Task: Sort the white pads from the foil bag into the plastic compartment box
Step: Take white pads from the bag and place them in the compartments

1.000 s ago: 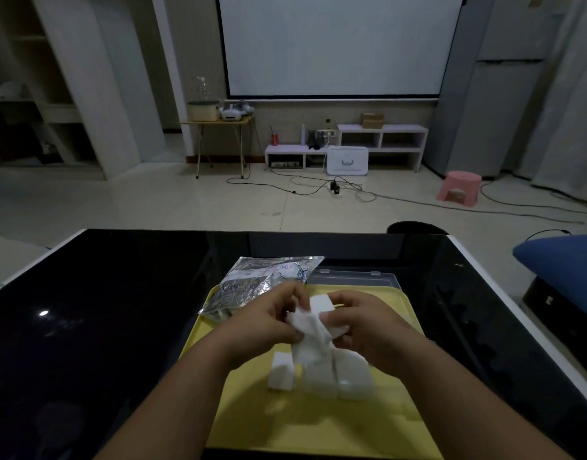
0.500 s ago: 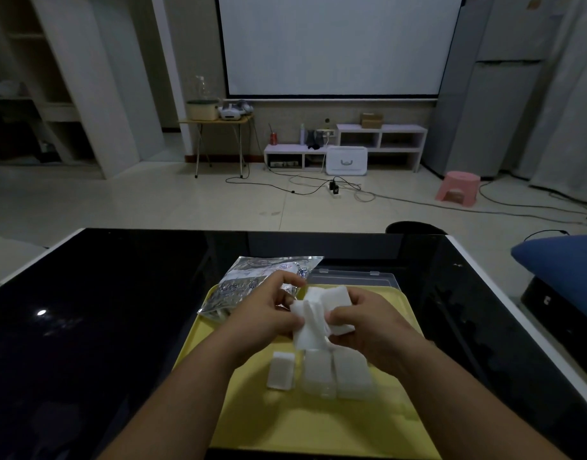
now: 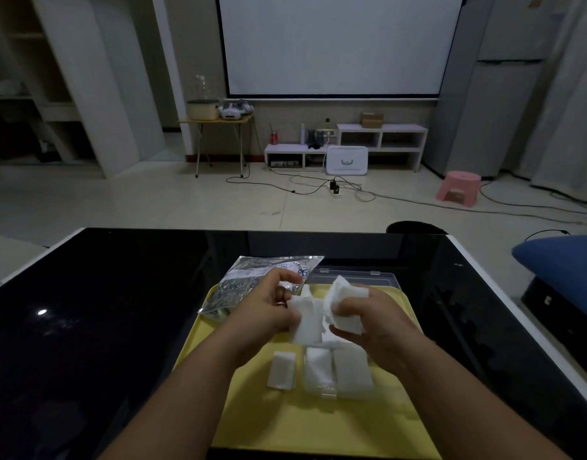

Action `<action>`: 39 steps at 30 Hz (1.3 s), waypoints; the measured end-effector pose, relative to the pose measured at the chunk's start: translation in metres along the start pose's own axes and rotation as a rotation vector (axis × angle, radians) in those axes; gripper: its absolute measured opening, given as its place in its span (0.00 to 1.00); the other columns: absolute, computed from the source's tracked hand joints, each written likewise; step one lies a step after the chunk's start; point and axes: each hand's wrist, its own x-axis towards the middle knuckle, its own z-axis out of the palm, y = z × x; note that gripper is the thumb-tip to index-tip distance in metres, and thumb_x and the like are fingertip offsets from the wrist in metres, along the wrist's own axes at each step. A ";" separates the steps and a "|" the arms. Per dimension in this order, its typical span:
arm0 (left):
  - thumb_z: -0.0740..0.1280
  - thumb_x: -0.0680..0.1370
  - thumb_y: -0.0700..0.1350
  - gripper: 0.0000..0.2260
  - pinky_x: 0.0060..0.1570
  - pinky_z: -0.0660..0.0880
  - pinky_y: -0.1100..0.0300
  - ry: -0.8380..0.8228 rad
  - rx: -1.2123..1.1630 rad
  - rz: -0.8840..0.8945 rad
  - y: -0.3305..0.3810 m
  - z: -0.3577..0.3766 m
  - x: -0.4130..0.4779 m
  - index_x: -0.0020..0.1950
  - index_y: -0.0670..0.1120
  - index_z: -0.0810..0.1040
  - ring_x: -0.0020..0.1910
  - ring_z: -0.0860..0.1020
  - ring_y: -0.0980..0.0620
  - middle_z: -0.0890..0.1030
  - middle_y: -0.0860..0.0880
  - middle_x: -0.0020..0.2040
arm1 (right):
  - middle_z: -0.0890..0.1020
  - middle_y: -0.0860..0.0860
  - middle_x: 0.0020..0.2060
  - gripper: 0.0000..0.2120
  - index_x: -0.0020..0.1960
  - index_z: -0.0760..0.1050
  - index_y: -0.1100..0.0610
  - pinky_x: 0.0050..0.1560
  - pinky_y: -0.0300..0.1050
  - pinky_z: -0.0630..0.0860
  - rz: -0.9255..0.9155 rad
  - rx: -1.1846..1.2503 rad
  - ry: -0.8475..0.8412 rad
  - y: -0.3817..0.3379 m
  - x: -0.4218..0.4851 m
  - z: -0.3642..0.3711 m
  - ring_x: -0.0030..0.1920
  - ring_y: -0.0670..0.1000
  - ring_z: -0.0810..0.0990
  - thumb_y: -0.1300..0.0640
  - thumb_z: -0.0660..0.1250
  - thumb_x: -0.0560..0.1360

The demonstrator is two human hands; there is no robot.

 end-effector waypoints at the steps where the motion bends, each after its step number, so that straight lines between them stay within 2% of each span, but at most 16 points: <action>1: 0.64 0.73 0.26 0.20 0.40 0.77 0.56 -0.004 0.010 0.006 0.000 0.000 -0.001 0.54 0.50 0.77 0.42 0.75 0.48 0.74 0.44 0.47 | 0.76 0.58 0.47 0.11 0.47 0.73 0.57 0.51 0.55 0.81 0.010 0.020 -0.014 0.000 -0.001 0.000 0.46 0.57 0.78 0.72 0.65 0.73; 3: 0.65 0.73 0.26 0.17 0.42 0.76 0.54 0.001 0.023 0.012 -0.001 0.001 0.000 0.48 0.48 0.78 0.43 0.75 0.47 0.76 0.44 0.46 | 0.76 0.59 0.48 0.09 0.48 0.74 0.60 0.52 0.56 0.81 0.034 0.044 -0.041 0.001 -0.001 0.000 0.47 0.58 0.77 0.72 0.64 0.73; 5: 0.67 0.71 0.29 0.15 0.44 0.75 0.50 0.019 0.020 0.010 -0.003 0.001 0.002 0.42 0.50 0.80 0.43 0.75 0.45 0.76 0.42 0.45 | 0.76 0.60 0.48 0.10 0.50 0.74 0.62 0.50 0.56 0.82 0.044 0.029 -0.061 0.001 -0.001 0.001 0.45 0.58 0.78 0.72 0.62 0.72; 7: 0.69 0.68 0.33 0.12 0.45 0.75 0.48 0.016 0.023 0.006 -0.004 0.000 0.002 0.39 0.52 0.80 0.44 0.75 0.44 0.76 0.40 0.45 | 0.76 0.60 0.48 0.12 0.50 0.73 0.59 0.46 0.53 0.81 0.039 0.005 -0.074 0.001 -0.002 0.002 0.43 0.58 0.80 0.72 0.61 0.72; 10: 0.69 0.71 0.33 0.11 0.45 0.76 0.49 -0.018 0.027 0.013 -0.006 -0.002 0.003 0.41 0.50 0.80 0.44 0.76 0.44 0.77 0.42 0.45 | 0.77 0.59 0.46 0.14 0.48 0.72 0.54 0.42 0.49 0.78 0.011 -0.071 -0.059 0.002 0.000 0.001 0.44 0.58 0.80 0.72 0.60 0.72; 14: 0.68 0.75 0.31 0.10 0.44 0.76 0.54 0.020 0.064 0.019 -0.005 -0.002 0.003 0.43 0.47 0.78 0.44 0.77 0.47 0.79 0.44 0.44 | 0.77 0.59 0.42 0.15 0.53 0.73 0.59 0.38 0.46 0.74 0.038 -0.039 -0.021 0.005 0.007 0.000 0.39 0.54 0.75 0.73 0.58 0.71; 17: 0.67 0.75 0.30 0.09 0.43 0.75 0.55 0.014 0.053 0.023 -0.004 -0.002 0.002 0.44 0.45 0.77 0.43 0.77 0.48 0.79 0.46 0.42 | 0.73 0.60 0.44 0.16 0.53 0.74 0.59 0.38 0.46 0.75 0.041 -0.072 -0.008 0.006 0.008 -0.002 0.42 0.56 0.73 0.74 0.60 0.70; 21: 0.69 0.74 0.32 0.11 0.44 0.76 0.53 0.026 0.105 0.037 -0.004 -0.003 0.002 0.41 0.49 0.79 0.43 0.77 0.49 0.79 0.47 0.42 | 0.73 0.57 0.40 0.09 0.48 0.75 0.59 0.35 0.45 0.74 0.030 -0.091 -0.033 0.006 0.006 -0.001 0.39 0.54 0.72 0.71 0.64 0.71; 27: 0.69 0.72 0.32 0.09 0.41 0.73 0.56 -0.015 0.041 0.040 -0.002 -0.001 0.001 0.41 0.46 0.77 0.40 0.75 0.50 0.78 0.48 0.39 | 0.76 0.55 0.40 0.03 0.45 0.79 0.58 0.32 0.43 0.73 0.007 -0.140 -0.019 0.006 0.009 -0.004 0.37 0.53 0.72 0.63 0.69 0.73; 31: 0.69 0.67 0.39 0.07 0.39 0.71 0.57 -0.017 0.023 0.018 -0.001 0.000 0.000 0.41 0.49 0.78 0.39 0.74 0.51 0.78 0.49 0.37 | 0.80 0.57 0.45 0.10 0.54 0.81 0.56 0.33 0.43 0.70 0.002 -0.133 -0.069 0.007 0.009 -0.005 0.36 0.51 0.71 0.63 0.68 0.73; 34: 0.69 0.69 0.38 0.08 0.39 0.72 0.57 -0.026 0.046 0.011 -0.001 0.000 0.000 0.41 0.52 0.80 0.38 0.75 0.52 0.79 0.50 0.37 | 0.77 0.57 0.40 0.12 0.55 0.81 0.57 0.31 0.42 0.67 -0.008 -0.190 -0.120 0.006 0.007 -0.004 0.33 0.50 0.69 0.65 0.67 0.73; 37: 0.69 0.75 0.34 0.09 0.38 0.73 0.59 0.061 0.103 -0.008 -0.003 0.000 0.002 0.45 0.48 0.78 0.40 0.74 0.50 0.77 0.47 0.40 | 0.77 0.58 0.38 0.09 0.52 0.79 0.65 0.32 0.44 0.69 -0.013 -0.212 -0.063 0.007 0.008 -0.004 0.33 0.51 0.71 0.66 0.70 0.71; 39: 0.69 0.76 0.35 0.08 0.34 0.72 0.60 0.179 0.135 -0.027 -0.005 0.000 0.006 0.46 0.48 0.77 0.39 0.75 0.49 0.77 0.45 0.42 | 0.77 0.57 0.37 0.09 0.50 0.78 0.65 0.31 0.43 0.70 -0.012 -0.177 0.004 0.006 0.010 -0.005 0.32 0.51 0.72 0.64 0.72 0.71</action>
